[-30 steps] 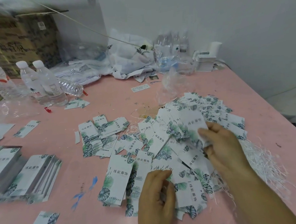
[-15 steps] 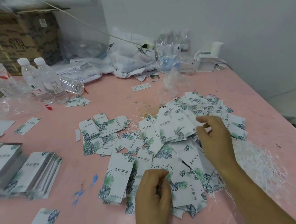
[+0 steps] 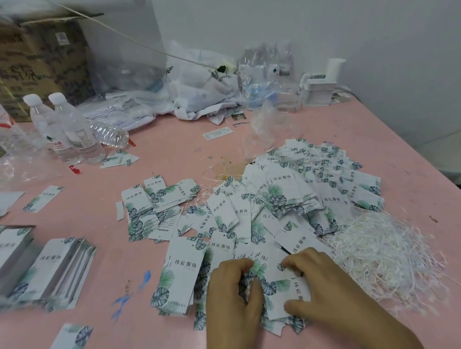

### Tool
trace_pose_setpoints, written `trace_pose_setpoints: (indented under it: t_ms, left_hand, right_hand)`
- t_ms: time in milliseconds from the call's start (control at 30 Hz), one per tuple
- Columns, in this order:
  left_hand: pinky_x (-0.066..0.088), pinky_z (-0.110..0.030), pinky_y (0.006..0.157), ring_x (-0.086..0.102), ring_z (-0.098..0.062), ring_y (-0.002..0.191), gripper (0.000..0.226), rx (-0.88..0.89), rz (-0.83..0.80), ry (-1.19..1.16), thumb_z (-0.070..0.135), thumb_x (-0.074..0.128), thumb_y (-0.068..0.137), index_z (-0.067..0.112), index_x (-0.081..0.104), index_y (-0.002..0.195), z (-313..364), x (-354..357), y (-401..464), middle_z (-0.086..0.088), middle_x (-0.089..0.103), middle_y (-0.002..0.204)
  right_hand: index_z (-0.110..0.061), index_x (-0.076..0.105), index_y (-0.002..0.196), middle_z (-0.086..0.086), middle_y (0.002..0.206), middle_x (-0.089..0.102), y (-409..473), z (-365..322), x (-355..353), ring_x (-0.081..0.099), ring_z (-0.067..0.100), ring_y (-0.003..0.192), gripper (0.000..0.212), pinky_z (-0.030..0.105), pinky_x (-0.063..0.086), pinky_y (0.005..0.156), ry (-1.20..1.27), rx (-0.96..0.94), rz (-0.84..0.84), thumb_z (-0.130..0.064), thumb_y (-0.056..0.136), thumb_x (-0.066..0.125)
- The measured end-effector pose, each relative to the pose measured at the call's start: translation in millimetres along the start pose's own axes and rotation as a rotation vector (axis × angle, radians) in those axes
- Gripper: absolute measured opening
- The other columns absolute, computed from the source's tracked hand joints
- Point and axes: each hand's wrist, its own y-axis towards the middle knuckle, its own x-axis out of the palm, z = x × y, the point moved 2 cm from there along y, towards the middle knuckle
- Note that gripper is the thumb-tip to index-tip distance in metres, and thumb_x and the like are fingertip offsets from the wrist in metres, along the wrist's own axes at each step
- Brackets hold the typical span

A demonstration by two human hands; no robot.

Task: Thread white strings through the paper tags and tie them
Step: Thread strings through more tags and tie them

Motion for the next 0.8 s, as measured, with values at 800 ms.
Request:
trace_pose_setpoints:
  t_ms: [800]
  left_hand:
    - [0.054,-0.037,0.063,0.067,-0.013,0.072,0.011,-0.043,-0.176,-0.347,0.038,0.069,0.081,0.034,0.066,0.091,7,-2,-6,0.002,0.069,0.082]
  right_hand:
    - [-0.033,0.072,0.102,-0.001,0.096,0.069,-8,-15,-12,0.068,0.013,0.089,0.035,0.023,0.055,0.074,0.936,-0.032,0.25,-0.005,0.082,0.069]
